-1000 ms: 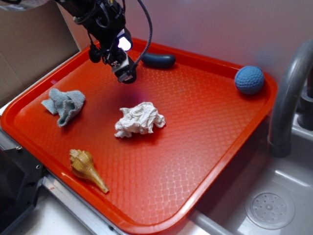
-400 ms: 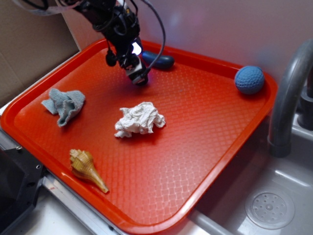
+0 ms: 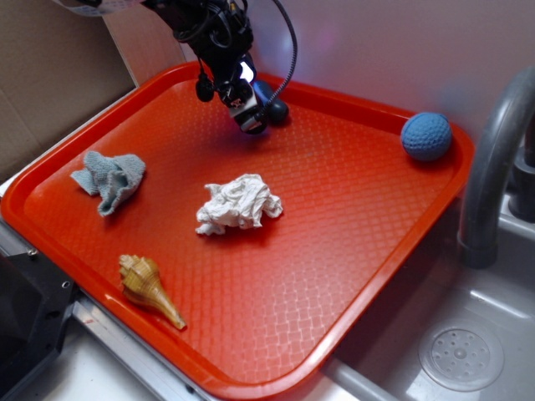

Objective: Grab the plastic pickle.

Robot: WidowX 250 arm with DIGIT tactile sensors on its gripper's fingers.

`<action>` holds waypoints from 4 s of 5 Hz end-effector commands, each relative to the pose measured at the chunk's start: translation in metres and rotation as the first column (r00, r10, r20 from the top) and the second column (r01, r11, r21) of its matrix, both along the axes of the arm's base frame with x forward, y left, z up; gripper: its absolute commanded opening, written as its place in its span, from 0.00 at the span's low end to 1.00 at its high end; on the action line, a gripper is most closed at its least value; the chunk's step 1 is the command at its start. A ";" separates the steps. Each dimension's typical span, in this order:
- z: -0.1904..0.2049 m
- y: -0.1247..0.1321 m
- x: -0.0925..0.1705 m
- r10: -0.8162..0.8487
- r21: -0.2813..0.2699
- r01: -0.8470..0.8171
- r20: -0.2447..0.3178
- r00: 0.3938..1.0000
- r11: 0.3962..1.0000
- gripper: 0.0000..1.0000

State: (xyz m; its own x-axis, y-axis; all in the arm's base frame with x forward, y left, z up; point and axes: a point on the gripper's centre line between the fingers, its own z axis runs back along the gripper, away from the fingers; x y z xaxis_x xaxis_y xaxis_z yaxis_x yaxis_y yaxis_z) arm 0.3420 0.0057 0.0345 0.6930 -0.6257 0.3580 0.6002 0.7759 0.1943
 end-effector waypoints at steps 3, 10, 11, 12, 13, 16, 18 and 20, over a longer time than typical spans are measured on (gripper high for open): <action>0.011 -0.020 -0.014 -0.076 0.025 0.074 0.108 0.991 0.997 1.00; 0.043 -0.001 -0.026 0.568 -0.419 -0.569 -0.141 0.811 0.708 1.00; 0.038 -0.002 -0.014 0.704 -0.435 -0.709 -0.209 0.679 0.555 1.00; 0.023 -0.018 0.006 0.766 -0.398 -0.763 -0.193 0.613 0.510 1.00; 0.015 -0.031 0.015 0.769 -0.387 -0.769 -0.196 0.608 0.509 1.00; -0.028 -0.041 0.009 0.663 -0.274 -0.698 -0.221 0.716 0.662 0.00; 0.016 -0.036 -0.041 0.525 -0.334 -0.577 -0.238 0.817 0.746 0.00; 0.064 -0.033 -0.068 0.444 -0.308 -0.482 -0.189 0.876 0.820 0.00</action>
